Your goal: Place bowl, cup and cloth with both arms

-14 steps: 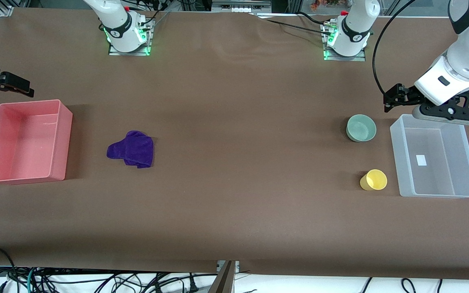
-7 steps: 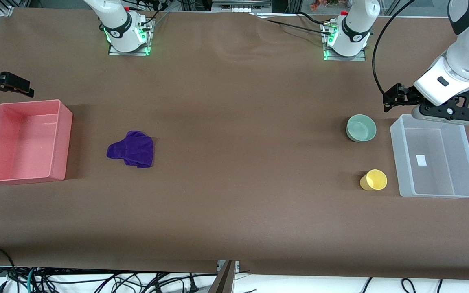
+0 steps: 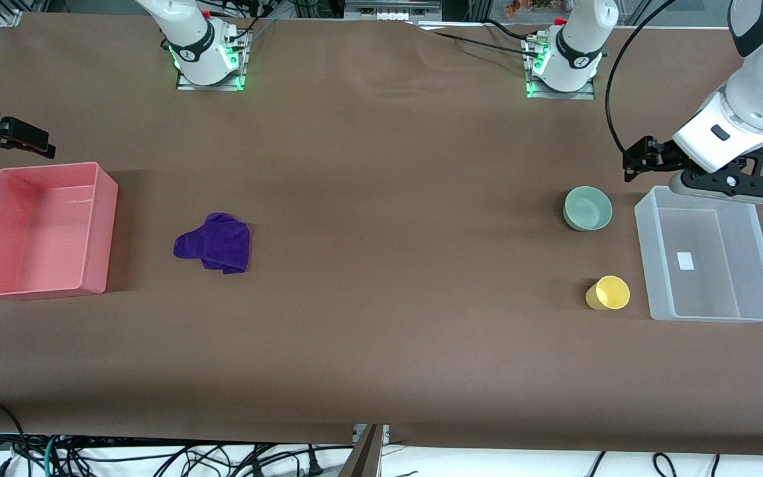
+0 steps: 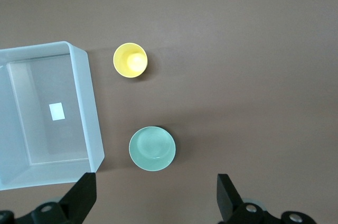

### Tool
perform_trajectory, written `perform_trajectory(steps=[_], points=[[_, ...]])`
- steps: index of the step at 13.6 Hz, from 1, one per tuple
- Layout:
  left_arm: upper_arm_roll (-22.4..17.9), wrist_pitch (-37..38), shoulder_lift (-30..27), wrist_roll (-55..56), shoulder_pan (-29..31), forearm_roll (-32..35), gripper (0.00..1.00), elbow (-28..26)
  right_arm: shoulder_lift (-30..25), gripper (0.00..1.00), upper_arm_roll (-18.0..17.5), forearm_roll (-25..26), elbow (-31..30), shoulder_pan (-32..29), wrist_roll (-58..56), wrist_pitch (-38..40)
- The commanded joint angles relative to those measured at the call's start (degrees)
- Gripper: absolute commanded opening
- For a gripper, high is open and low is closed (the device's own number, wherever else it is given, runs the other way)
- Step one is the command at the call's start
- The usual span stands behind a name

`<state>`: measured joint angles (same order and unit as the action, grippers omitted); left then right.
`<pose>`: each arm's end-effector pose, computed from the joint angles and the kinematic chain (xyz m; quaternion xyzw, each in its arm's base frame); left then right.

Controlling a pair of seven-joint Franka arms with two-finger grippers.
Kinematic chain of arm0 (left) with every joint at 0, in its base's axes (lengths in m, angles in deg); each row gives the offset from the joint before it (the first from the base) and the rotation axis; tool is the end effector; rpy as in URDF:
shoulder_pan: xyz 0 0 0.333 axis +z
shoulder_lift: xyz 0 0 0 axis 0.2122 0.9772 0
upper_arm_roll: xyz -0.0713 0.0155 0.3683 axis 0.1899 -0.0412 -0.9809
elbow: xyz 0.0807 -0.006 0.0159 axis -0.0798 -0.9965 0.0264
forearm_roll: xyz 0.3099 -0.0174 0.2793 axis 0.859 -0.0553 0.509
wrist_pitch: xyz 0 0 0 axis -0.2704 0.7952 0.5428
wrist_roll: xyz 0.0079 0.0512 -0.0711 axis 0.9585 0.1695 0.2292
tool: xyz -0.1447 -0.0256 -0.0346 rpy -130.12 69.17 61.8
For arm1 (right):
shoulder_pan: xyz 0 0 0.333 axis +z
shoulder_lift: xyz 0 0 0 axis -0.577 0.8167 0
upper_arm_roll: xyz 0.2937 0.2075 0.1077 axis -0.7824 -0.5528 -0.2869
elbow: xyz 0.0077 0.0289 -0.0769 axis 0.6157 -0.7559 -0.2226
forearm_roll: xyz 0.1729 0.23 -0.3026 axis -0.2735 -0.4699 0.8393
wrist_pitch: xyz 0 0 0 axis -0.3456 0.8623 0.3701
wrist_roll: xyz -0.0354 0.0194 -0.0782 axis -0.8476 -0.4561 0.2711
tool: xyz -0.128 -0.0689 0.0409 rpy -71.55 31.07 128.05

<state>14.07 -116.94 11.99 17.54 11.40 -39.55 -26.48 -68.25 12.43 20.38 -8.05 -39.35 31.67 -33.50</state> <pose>0.5821 -0.0689 0.5794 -0.9977 0.0644 0.0192 0.0118 0.5878 -0.0370 0.6223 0.9972 0.0005 -0.0748 0.0093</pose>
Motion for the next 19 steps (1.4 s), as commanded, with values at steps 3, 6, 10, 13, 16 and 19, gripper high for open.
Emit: perform_trajectory(steps=[3,6,10,13,16,19], points=[[-0.1,2.32,1.15,0.57,-0.12,-1.39,1.0,1.19,0.64,1.0,0.12,0.56,1.53,0.06,-0.66,-0.07],[-0.1,5.92,3.08,0.57,0.23,-0.6,1.0,0.13,0.64,1.0,0.3,0.56,1.53,0.06,-0.84,-0.07],[-0.1,-0.81,5.2,1.44,0.32,1.06,1.0,-7.13,0.64,1.0,0.3,0.56,1.53,0.06,-0.66,-0.07],[0.16,-13.46,4.67,5.63,0.32,1.34,0.99,-19.0,0.64,1.0,0.12,0.29,1.7,0.15,-0.22,-0.42],[2.44,-26.9,5.28,15.05,-0.3,1.42,0.99,-28.32,2.65,1.0,-0.05,-0.15,1.7,0.24,-0.13,-1.3],[2.45,-35.72,9.66,15.51,0.49,6.14,0.98,-32.3,5.1,1.0,-0.32,0.03,1.18,1.02,-0.57,-2.43]])
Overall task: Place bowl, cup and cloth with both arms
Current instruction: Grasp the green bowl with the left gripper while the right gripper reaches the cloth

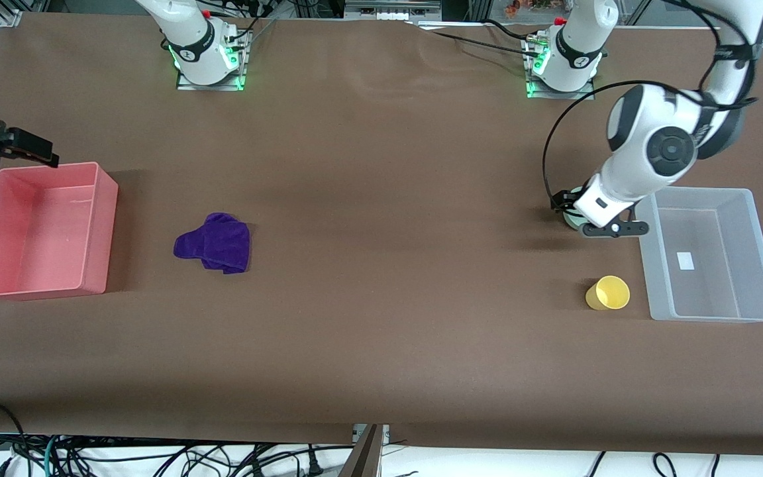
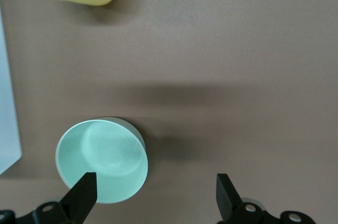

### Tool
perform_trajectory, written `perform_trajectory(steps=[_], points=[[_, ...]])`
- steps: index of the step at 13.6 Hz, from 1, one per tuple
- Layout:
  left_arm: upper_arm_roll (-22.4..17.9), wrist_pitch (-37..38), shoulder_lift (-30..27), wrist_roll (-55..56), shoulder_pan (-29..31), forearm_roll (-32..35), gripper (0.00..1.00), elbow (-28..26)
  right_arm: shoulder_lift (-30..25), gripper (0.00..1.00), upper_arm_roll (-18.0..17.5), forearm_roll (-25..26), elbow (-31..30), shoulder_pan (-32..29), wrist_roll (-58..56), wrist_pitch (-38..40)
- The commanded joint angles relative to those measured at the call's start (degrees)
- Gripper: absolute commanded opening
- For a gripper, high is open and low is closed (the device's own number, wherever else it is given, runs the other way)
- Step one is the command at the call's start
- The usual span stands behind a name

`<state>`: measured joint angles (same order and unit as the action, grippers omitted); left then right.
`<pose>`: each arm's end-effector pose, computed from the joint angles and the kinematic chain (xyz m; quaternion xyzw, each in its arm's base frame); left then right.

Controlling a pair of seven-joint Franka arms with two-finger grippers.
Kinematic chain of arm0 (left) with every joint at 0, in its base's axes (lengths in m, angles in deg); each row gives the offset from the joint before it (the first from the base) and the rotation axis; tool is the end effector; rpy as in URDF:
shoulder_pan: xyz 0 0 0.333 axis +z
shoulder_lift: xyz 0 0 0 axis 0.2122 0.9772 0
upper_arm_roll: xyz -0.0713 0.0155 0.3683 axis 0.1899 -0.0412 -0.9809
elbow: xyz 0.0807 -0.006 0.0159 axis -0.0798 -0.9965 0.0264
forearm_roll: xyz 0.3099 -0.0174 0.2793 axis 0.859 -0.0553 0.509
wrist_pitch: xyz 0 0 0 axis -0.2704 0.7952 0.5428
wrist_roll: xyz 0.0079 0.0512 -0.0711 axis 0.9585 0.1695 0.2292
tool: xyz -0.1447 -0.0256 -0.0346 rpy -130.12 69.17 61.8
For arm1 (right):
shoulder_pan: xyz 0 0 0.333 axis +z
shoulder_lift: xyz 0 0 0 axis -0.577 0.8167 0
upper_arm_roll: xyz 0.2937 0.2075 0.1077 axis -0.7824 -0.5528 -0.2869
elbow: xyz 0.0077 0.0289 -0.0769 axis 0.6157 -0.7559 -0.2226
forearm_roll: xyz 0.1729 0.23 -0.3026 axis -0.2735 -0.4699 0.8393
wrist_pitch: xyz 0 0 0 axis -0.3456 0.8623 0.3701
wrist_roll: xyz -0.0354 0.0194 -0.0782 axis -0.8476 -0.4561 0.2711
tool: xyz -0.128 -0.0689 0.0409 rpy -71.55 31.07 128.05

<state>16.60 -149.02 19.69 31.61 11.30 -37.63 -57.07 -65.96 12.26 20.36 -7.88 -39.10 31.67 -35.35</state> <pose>0.5380 -0.0884 0.2933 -0.9971 -0.0179 0.0695 0.0245 0.6047 -0.0337 0.6019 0.9970 0.0047 -0.0770 0.0088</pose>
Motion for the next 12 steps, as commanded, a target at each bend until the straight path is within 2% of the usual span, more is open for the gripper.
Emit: perform_trajectory(steps=[1,2,5,6,8,11,12], points=[[-0.09,-4.09,3.11,0.91,1.21,8.43,0.98,-1.64,4.48,1.0,-0.15,0.4,1.18,1.48,-0.49,-0.5],[0.0,-4.19,3.47,-0.14,3.04,12.39,0.98,-1.64,5.11,1.0,-0.15,0.32,1.09,1.57,-0.92,-0.85],[0.0,-5.94,6.97,-11.71,5.16,13.04,0.98,-1.9,11.08,1.0,-0.15,-1.08,0.48,1.66,-1.8,-3.64],[0.09,-6.03,7.42,-16.01,5.69,13.04,0.98,-1.99,11.18,1.0,-0.23,-3.26,-1.96,2.27,-1.28,-6.27],[0.09,-6.03,7.34,-24.28,6.65,13.13,0.99,-2.6,10.92,1.0,-0.84,-5.48,-8.02,3.33,1.26,-15.39],[0.18,-6.82,8.21,-33.53,10.43,13.04,0.98,-2.6,11.88,1.0,-6.02,-5.05,-14.8,3.51,10.82,-28.06],[0.18,-7.69,9.26,-34.85,10.61,13.04,0.95,-2.6,12.84,1.0,-6.73,-4.61,-16.47,4.47,12.42,-31.84]])
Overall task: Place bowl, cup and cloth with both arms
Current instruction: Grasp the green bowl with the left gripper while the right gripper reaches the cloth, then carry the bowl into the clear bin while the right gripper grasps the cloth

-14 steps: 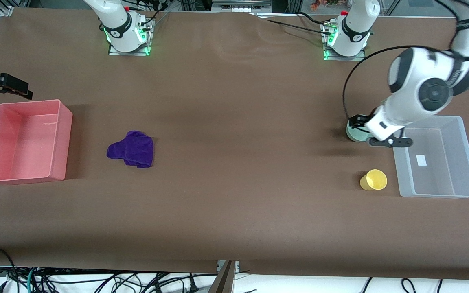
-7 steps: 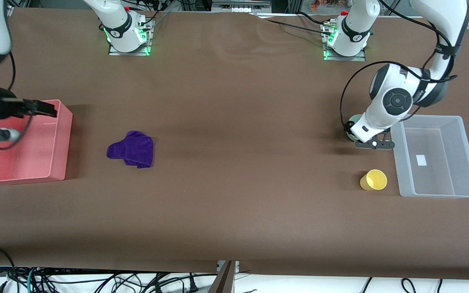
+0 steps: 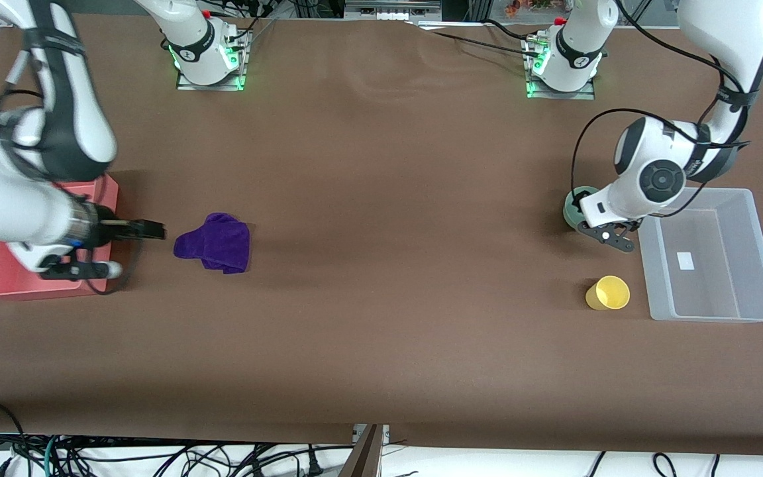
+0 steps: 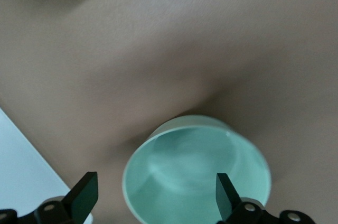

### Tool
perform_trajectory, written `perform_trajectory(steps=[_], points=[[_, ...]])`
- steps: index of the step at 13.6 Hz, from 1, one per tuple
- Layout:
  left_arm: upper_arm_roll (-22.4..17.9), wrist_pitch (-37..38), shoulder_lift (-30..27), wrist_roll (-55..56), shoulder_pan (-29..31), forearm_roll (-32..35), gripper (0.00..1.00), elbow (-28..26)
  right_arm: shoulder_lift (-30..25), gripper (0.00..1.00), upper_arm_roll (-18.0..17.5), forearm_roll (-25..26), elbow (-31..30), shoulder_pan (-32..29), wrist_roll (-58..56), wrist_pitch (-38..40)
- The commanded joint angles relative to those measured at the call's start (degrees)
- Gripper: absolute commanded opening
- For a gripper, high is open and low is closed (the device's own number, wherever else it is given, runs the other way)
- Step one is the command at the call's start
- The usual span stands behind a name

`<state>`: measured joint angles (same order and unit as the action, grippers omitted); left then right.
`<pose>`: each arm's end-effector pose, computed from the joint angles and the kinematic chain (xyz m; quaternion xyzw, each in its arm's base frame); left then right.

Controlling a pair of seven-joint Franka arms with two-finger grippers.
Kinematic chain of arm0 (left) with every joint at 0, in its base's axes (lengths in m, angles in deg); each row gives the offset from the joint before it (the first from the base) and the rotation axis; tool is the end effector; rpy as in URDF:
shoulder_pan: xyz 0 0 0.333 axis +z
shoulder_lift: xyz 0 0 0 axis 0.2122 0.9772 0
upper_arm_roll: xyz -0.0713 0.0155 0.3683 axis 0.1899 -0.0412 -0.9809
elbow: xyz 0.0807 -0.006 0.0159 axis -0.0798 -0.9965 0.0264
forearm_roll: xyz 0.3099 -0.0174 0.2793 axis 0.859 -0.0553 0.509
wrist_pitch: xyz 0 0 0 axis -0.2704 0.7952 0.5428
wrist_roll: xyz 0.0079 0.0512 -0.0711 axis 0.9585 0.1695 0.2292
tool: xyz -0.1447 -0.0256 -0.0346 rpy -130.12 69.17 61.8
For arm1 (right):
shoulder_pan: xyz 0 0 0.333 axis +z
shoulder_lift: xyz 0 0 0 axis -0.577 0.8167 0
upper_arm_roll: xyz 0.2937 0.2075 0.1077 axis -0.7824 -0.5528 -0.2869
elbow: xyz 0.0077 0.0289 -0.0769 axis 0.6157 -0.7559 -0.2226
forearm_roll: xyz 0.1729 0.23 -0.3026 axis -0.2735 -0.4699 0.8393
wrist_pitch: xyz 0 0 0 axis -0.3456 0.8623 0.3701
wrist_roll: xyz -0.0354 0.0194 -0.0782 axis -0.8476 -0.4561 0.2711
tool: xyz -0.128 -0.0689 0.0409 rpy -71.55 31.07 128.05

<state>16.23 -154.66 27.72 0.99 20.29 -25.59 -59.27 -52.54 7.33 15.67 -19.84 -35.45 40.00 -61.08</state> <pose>0.5349 0.0078 0.2100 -0.9609 0.2457 0.1177 0.0490 0.6736 0.0693 0.3806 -0.9964 0.0050 0.0764 0.0366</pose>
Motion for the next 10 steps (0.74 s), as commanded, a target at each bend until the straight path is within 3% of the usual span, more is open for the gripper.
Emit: perform_trajectory(steps=[1,3,5,6,10], points=[[0.55,-2.94,2.11,-5.9,1.63,1.0,0.89,-0.48,0.3,1.0,-1.8,0.34,-6.18,1.96,4.36,-9.63],[0.55,-4.0,3.34,-9.76,1.71,1.0,0.63,-0.49,1.79,1.0,-1.8,3.23,-10.05,3.37,4.37,-16.66],[0.47,-3.91,3.79,-12.15,1.8,1.0,0.12,-0.4,2.32,1.0,-1.8,4.91,-14.7,4.25,4.37,-23.08],[0.47,-3.91,3.79,-13.2,1.89,1.0,0.0,-0.31,2.5,1.0,-1.8,4.92,-17.07,4.77,4.37,-26.33],[0.55,-3.56,3.09,-15.58,2.51,0.82,0.0,0.57,4.26,1.0,-1.8,4.92,-25.08,5.92,4.37,-39.0]])
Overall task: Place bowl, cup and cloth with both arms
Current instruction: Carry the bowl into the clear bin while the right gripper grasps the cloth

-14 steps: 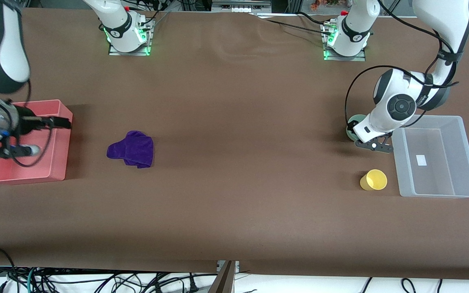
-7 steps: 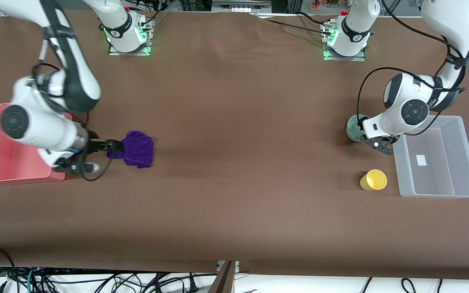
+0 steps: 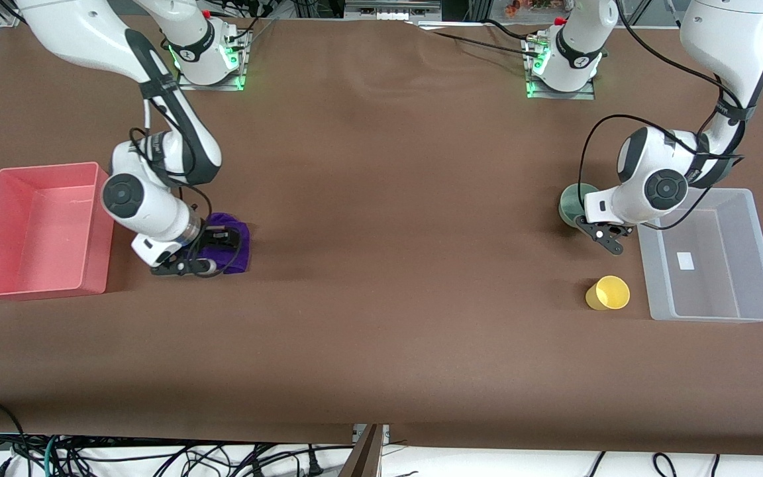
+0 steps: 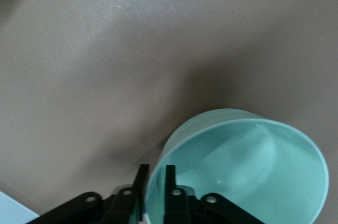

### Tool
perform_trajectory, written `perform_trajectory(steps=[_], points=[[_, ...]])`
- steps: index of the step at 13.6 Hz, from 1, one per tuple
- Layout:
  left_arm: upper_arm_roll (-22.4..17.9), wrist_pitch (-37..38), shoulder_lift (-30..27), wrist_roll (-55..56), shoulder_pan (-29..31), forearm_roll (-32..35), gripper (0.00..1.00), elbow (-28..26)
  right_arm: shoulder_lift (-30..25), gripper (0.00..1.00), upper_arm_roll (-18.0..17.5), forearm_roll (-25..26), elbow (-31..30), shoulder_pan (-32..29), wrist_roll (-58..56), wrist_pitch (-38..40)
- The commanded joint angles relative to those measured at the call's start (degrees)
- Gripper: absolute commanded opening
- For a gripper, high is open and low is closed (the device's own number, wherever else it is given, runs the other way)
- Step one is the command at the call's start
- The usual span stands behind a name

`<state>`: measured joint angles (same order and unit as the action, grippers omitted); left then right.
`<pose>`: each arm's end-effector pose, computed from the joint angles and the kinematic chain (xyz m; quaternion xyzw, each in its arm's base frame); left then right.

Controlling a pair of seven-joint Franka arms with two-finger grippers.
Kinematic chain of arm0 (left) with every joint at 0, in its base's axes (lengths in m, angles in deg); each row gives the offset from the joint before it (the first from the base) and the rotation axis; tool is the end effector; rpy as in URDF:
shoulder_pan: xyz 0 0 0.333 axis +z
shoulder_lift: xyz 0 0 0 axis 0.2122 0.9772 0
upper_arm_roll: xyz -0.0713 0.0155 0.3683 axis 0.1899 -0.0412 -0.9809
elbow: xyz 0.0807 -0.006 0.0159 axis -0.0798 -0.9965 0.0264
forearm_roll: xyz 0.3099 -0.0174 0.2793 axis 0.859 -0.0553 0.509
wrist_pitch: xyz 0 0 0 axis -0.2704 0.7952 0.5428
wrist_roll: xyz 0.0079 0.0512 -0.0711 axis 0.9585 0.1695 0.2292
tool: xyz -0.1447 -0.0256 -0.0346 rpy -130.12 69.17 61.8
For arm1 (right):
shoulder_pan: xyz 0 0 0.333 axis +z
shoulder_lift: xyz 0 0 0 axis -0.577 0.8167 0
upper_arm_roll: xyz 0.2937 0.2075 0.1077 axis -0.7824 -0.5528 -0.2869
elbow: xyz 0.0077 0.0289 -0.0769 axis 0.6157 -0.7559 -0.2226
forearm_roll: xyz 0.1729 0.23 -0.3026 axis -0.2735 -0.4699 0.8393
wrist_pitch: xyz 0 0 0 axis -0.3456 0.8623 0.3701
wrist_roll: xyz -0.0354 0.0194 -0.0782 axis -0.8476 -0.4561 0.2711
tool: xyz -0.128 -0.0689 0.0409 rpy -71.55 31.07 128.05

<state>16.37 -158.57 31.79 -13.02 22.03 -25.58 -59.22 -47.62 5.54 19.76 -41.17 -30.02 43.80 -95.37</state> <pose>0.5363 0.0185 0.1760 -0.9278 0.3527 0.1197 0.0205 0.6187 0.1427 0.2069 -0.9990 -0.0378 0.0058 0.0238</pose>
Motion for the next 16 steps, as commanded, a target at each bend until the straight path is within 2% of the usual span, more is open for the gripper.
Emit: perform_trajectory(steps=[1,3,4,5,8,10,13,16], points=[[0.5,0.96,-1.94,-1.48,0.77,0.82,0.0,0.86,-0.14,0.97,-0.01,0.83,-4.28,0.66,0.57,-5.86],[0.5,4.54,-4.75,-1.57,0.6,0.82,0.0,2.35,-0.05,0.41,-0.1,0.83,-4.46,0.67,0.57,-5.69],[1.2,9.01,-5.72,-2.18,0.51,0.64,0.0,4.36,-0.05,0.15,-0.1,0.83,-4.46,0.67,0.48,-5.52],[1.9,13.49,-6.08,-2.97,0.68,-0.23,0.0,7.86,-0.05,0.0,-0.1,0.83,-4.55,0.67,0.39,-5.52],[1.38,24.84,-5.03,-10.25,2.51,-3.75,0.0,20.51,-0.48,0.0,-0.1,0.83,-4.46,0.67,-0.48,-5.43],[1.38,27.68,-2.05,-13.94,5.59,-3.23,0.0,27.47,-0.92,0.0,-0.01,0.83,-3.94,0.58,-1.97,-4.9],[1.29,26.81,1.72,-15.28,12.87,-2.87,0.0,29.43,-1.89,0.0,0.08,0.83,-1.66,0.23,-4.96,-0.17],[1.29,23.04,9.71,-15.36,19.38,-2.87,0.0,33.81,-2.59,0.0,0.08,0.83,1.24,0.05,-4.97,4.75]])
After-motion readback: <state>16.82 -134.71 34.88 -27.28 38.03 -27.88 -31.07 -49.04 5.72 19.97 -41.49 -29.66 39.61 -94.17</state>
